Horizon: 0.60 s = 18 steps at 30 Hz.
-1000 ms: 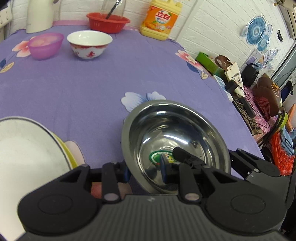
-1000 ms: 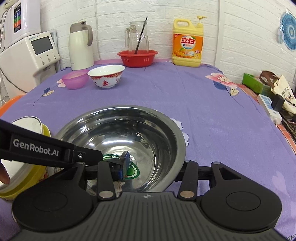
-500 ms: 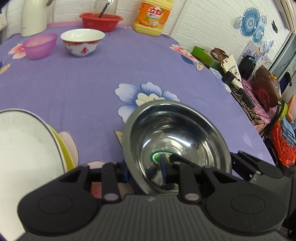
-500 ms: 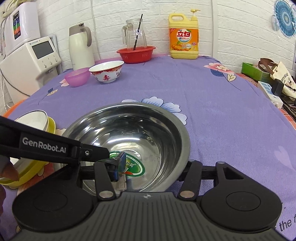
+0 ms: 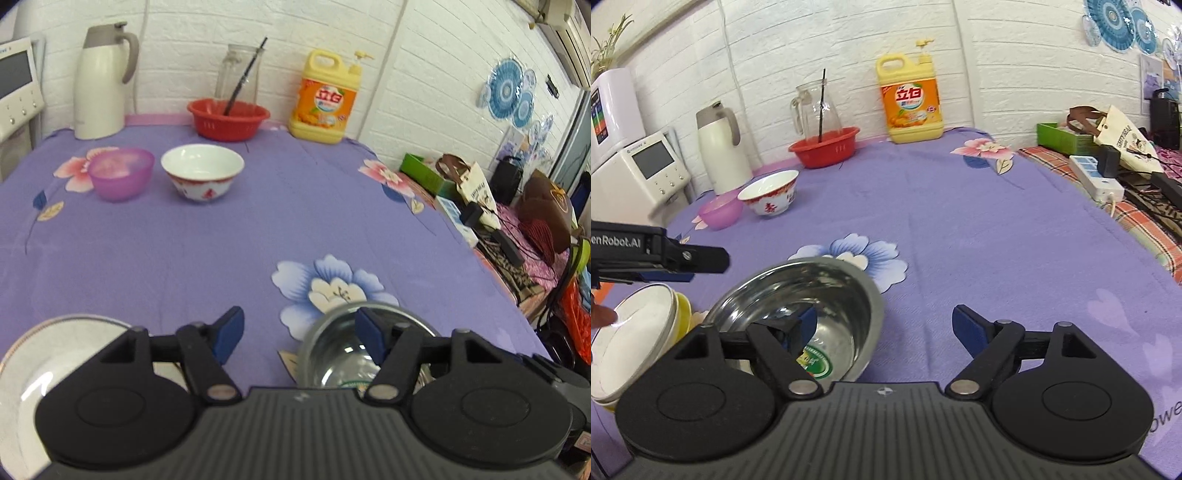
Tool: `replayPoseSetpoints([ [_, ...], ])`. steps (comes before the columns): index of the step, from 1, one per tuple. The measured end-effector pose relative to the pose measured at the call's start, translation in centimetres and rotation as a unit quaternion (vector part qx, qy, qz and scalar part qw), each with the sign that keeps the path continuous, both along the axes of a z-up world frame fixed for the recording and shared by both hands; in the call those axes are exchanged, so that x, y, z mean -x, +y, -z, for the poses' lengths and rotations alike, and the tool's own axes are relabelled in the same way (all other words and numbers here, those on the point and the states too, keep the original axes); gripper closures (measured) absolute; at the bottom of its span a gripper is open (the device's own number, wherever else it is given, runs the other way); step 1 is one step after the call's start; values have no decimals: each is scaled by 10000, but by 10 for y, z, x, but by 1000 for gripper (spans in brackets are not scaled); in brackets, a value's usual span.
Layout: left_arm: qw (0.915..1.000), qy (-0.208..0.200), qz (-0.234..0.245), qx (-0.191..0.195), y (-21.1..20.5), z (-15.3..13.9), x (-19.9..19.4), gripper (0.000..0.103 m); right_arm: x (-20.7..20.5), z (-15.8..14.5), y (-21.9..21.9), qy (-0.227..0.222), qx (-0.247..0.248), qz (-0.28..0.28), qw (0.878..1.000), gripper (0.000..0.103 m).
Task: Organize plates and bowls
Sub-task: 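Lower the steel bowl onto the plate stack and open the right tool, then move the right tool to the white red-patterned bowl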
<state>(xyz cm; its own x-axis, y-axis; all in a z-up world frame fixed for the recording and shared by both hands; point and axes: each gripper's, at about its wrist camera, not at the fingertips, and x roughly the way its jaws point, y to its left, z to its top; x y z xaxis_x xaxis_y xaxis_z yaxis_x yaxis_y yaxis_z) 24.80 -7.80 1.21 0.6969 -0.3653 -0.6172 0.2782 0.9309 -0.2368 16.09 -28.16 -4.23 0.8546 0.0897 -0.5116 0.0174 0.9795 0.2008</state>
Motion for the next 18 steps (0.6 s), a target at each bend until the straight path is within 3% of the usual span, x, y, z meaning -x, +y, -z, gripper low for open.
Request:
replayPoseSetpoints([
  [6,9993,-134,-250,-259,14,-4,-13,34,-13,-12,3,-97,-33,-279,9996,0],
  [11,9989,-82,-372,-275,28,0,-21,34,-35,-30,17,-191,319,-545,9978,0],
  [18,9984,-30,-480,-311,44,3,-42,34,-75,-38,33,151,175,-1132,9933,0],
])
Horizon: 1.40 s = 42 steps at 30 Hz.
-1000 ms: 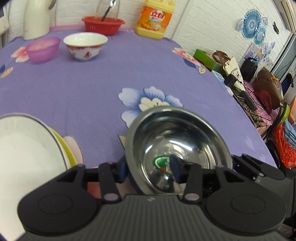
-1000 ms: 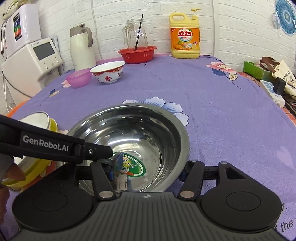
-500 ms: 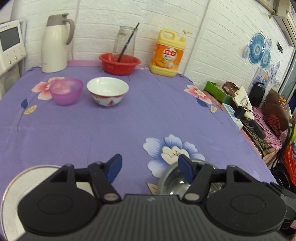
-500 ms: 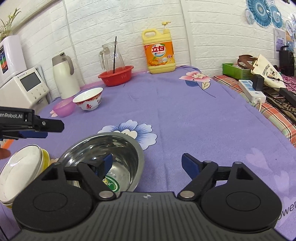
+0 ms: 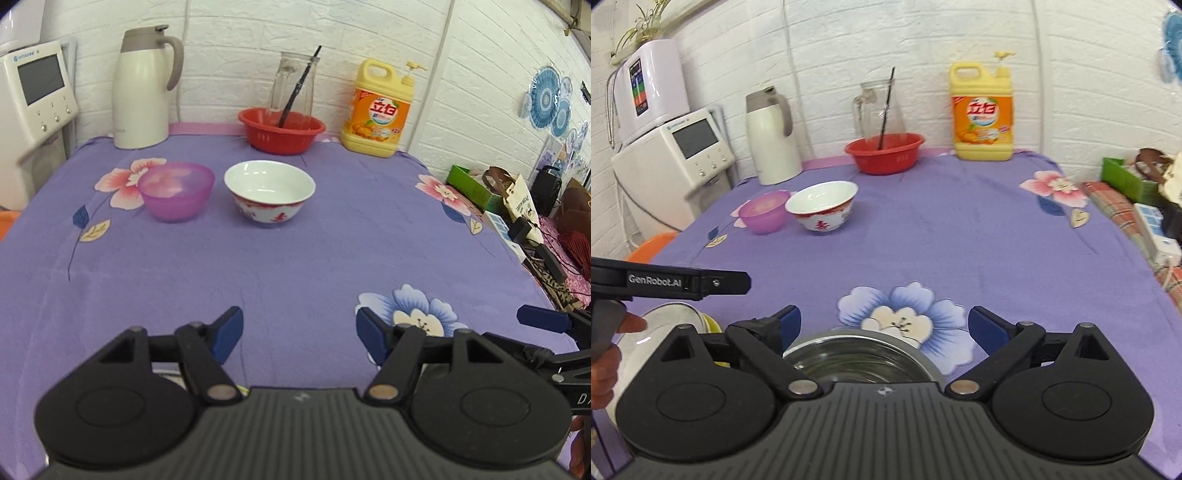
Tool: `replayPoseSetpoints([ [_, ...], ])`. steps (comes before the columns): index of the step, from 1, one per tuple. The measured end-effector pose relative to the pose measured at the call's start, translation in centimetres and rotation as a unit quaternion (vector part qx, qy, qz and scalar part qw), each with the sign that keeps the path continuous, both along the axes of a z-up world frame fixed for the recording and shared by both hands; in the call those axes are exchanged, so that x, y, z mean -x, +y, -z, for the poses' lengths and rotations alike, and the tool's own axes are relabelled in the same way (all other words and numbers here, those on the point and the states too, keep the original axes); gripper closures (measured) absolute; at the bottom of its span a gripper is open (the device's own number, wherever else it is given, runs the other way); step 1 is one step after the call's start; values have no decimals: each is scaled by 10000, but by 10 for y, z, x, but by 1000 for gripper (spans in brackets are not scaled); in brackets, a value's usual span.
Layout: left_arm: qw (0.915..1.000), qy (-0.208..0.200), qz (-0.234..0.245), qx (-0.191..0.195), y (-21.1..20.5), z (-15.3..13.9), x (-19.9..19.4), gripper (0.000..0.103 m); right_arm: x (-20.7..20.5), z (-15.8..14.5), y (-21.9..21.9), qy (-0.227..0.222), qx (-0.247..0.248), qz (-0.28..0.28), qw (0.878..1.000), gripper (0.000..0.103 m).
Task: Organize plates and bowls
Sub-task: 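Move the right tool to the white red-patterned bowl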
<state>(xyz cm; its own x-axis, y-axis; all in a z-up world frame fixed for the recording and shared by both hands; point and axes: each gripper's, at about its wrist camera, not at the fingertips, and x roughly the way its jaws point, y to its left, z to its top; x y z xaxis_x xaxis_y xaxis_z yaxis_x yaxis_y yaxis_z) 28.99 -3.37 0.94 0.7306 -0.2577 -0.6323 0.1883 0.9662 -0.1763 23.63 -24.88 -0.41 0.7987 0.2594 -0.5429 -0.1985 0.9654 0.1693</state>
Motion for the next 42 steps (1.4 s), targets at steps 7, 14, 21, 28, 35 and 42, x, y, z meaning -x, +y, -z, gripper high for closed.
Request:
replayPoseSetpoints([
  [7,9997,-18,-224,-54,19,-2,-31,34,-46,-4,15,674,-278,-227,9971,0],
  [14,9989,54,-454,-80,36,1,-66,34,-83,-14,40,489,400,-481,9968,0],
  [21,9977,245,-631,63,47,12,-99,34,-142,-20,50,636,815,-586,9929,0],
  [28,9963,507,-693,93,51,28,-128,34,-186,-10,54,827,979,-535,9903,0],
  [35,9941,741,-744,274,52,40,-152,34,-212,-5,65,811,1007,-680,9893,0],
  [42,9864,911,-1040,888,60,43,-168,34,-233,-1,74,768,910,-745,9901,0],
])
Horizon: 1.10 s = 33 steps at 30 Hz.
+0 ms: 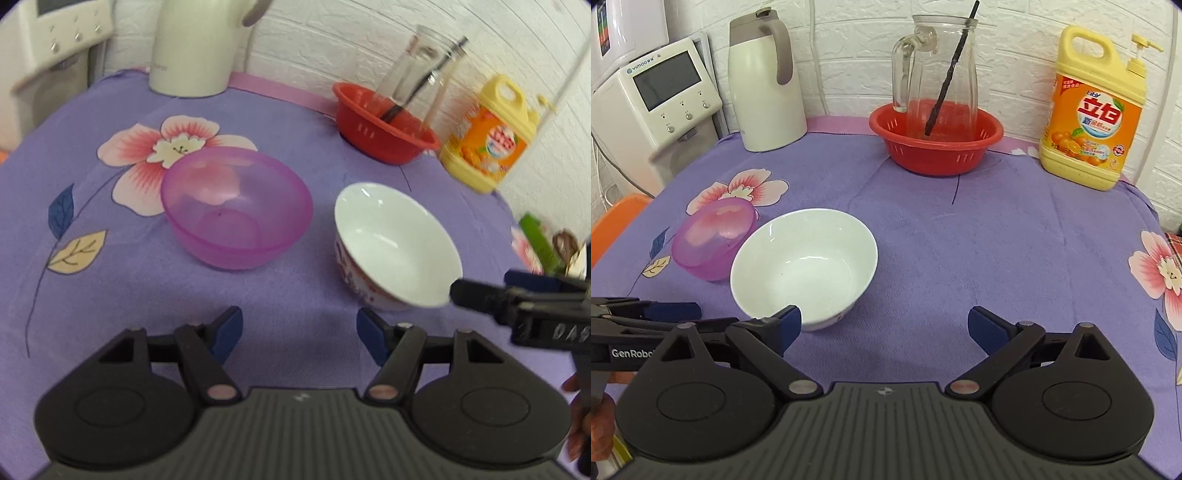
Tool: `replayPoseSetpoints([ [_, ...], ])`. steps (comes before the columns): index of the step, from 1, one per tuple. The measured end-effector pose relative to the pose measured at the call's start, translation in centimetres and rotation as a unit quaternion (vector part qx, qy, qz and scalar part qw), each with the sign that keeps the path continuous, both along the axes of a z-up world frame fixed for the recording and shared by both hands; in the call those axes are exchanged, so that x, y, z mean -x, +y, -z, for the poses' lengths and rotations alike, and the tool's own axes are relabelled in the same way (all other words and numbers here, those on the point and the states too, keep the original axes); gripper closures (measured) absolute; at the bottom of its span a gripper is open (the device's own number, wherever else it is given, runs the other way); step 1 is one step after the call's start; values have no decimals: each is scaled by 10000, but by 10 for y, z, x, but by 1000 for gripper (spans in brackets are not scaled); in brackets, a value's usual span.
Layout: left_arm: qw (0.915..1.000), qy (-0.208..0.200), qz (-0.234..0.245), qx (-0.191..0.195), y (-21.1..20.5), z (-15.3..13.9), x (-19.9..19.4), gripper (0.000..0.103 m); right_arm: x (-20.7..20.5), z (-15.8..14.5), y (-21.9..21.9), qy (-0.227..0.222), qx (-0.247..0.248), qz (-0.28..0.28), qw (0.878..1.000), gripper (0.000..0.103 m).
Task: Organize plates and bowls
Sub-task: 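Move the right tool to the white red-patterned bowl, then close the right tool on the white bowl rim and lift it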
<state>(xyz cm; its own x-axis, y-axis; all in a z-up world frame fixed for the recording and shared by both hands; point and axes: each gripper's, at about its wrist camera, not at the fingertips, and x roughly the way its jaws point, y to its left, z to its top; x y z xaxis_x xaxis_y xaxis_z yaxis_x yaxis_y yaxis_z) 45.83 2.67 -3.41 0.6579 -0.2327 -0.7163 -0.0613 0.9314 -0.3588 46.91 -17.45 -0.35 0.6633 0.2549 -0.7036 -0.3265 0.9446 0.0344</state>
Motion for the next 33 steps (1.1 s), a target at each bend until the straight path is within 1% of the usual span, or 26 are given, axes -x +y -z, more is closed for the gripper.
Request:
replayPoseSetpoints([
  [1,9996,40,-109,268,5,0,-3,34,-4,1,0,-27,2,4,10000,0],
  [3,9961,207,-369,779,15,0,-10,34,-12,2,0,-49,-1,53,10000,0],
  [5,9921,342,-569,1062,22,1,-15,34,-20,4,0,-22,-35,91,10000,0],
  [7,9911,365,-665,1090,23,0,-19,34,-27,7,2,51,-92,41,9999,0],
  [9,9920,359,-654,1020,22,-1,-19,34,-31,9,4,66,-111,22,9999,0],
  [12,9920,333,-653,1025,29,0,-12,34,-31,10,4,69,-190,-27,9998,0],
  [14,9921,324,-715,977,34,-1,-6,34,-30,10,4,40,-146,-54,9999,0],
  [17,9919,198,-683,1056,34,-9,-1,34,-33,10,1,13,-220,15,9998,0],
  [20,9914,128,-574,1168,23,-17,-7,34,-37,11,1,69,-325,54,9994,0],
  [22,9887,137,-614,1363,16,-19,-14,34,-36,11,2,59,-258,27,9996,0],
  [26,9843,302,-921,1473,5,-14,-30,34,-36,12,1,10,-75,4,10000,0],
  [28,9824,346,-1029,1523,0,-12,-37,34,-39,13,1,17,-72,-32,10000,0],
  [30,9829,299,-1070,1466,-6,-12,-45,34,-42,14,5,22,-25,-115,9999,0],
  [33,9854,329,-1079,1275,-12,-8,-55,34,-51,23,16,66,231,-291,9993,0],
])
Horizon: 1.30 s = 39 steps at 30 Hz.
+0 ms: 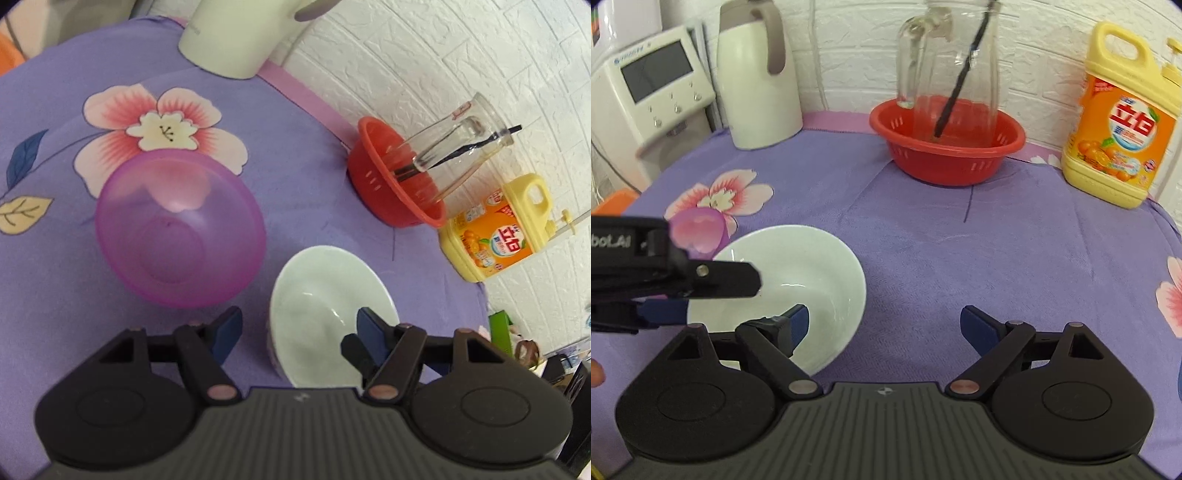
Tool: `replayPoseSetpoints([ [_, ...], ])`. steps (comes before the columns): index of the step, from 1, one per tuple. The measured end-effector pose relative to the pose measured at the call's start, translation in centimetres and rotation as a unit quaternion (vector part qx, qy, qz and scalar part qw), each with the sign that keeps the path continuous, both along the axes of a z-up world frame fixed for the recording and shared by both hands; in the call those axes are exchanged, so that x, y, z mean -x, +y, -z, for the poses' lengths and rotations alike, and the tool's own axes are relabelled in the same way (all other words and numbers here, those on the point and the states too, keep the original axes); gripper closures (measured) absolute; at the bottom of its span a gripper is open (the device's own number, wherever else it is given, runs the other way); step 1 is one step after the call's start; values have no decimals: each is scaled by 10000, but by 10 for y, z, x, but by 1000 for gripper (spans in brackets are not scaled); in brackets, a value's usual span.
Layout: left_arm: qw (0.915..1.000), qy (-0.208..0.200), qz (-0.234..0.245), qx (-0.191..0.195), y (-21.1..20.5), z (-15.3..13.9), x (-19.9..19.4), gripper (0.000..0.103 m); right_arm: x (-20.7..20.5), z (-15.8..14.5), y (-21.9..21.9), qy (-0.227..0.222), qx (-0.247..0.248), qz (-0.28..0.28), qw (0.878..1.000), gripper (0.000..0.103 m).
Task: Organize plates and bowls
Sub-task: 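Close the right tool on the white bowl rim and lift it, then carry the white bowl into the steel bowl and open the right tool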
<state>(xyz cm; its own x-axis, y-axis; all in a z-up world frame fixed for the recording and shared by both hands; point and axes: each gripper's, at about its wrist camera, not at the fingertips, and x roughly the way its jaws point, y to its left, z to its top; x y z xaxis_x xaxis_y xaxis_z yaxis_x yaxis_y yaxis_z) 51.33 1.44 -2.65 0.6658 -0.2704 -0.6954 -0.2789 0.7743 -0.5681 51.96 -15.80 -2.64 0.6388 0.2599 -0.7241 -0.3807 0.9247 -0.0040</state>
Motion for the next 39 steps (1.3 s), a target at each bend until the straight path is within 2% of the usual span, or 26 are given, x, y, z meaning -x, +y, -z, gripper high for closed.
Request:
replayPoseSetpoints([
  [2,9999,118,-28,-14,0,8,-4,34,-5,6,3,58,19,-55,10000,0],
  [3,10000,57,-33,8,1,10,-3,41,-7,8,5,78,-3,-66,9999,0],
  [7,9998,-90,149,-12,-3,12,-5,49,-9,12,7,137,-280,-139,9994,0],
  [8,9997,-150,162,-37,-3,12,-5,54,-9,11,8,150,-332,-171,9992,0],
  [12,9996,-98,258,-60,-4,15,-7,76,2,9,19,126,-334,-367,9987,29],
  [13,9995,-105,293,-90,-5,16,-6,78,4,8,20,129,-307,-380,9987,30],
  [19,9987,10,431,-254,-8,10,6,79,20,2,23,202,-179,-368,9990,30],
  [26,9970,-142,679,-329,-17,-7,42,79,57,-14,15,44,-171,-341,9993,30],
  [39,9890,-422,1350,-433,-75,-41,164,79,191,-42,-42,-261,-198,110,9994,30],
])
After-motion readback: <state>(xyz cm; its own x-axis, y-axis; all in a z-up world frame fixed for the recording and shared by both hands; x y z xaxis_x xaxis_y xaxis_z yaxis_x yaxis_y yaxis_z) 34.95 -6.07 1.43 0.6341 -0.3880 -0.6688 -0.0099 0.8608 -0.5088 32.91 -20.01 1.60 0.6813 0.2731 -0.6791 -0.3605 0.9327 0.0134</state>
